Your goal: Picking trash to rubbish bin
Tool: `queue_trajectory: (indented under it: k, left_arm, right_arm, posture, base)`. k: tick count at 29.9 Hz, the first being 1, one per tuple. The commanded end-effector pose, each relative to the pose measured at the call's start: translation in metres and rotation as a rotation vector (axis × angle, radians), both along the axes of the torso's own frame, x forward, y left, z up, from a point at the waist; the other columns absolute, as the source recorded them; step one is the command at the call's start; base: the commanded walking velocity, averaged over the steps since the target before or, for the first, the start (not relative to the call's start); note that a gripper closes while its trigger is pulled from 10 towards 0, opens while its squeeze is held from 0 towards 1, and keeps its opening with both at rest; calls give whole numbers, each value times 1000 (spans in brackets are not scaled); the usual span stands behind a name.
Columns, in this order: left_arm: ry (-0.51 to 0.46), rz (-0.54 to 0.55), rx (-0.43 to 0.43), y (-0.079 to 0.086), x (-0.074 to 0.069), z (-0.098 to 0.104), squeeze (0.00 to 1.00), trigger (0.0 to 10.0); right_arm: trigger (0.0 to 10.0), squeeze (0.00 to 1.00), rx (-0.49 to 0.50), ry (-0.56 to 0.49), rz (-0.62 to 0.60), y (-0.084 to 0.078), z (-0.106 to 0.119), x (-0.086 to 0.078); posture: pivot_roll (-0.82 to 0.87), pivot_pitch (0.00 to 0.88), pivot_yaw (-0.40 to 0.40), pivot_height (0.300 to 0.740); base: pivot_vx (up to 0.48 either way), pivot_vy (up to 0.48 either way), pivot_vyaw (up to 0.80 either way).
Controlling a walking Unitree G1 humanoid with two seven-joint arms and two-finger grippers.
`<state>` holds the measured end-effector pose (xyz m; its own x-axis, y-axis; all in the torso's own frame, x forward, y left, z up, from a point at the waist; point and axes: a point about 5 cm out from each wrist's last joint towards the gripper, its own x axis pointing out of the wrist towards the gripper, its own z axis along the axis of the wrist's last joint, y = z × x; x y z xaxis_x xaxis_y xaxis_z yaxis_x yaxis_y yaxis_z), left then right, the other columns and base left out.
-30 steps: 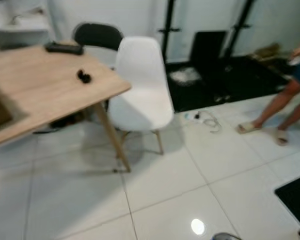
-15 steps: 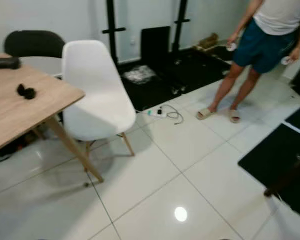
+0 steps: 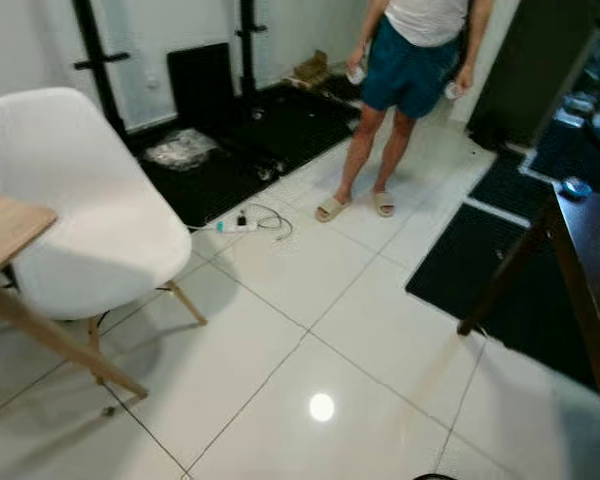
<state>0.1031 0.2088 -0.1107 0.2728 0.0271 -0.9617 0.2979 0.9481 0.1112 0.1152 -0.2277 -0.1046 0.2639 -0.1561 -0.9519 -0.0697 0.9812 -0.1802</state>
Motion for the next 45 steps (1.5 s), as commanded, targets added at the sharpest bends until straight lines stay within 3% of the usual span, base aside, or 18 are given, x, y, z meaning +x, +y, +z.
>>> queue_trajectory:
  k: [1,8,15,45]
  left_arm:
    - [0,-21,-23,-9,-1,-1,0,10000]
    - [-7,-33,-24,-10,4,-1,0,10000]
    - [-11,-34,-30,-11,5,0,0,10000]
    - [-17,-21,-46,-15,6,-1,0,10000]
  right_arm:
    - [10000,0,-11,15,-17,-8,1,-4]
    - [10000,0,-23,14,-24,-22,4,-4]
    - [10000,0,-25,16,-27,-24,5,-5]
    - [10000,0,-26,33,-10,-18,2,-11]
  posture:
    - [69,62,-28,740]
    - [62,59,-25,740]
    - [60,62,-27,740]
    - [53,69,-33,740]
  base:
    - [0,0,-788]
    - [0,0,-788]
    - [0,0,-789]
    - [0,0,-788]
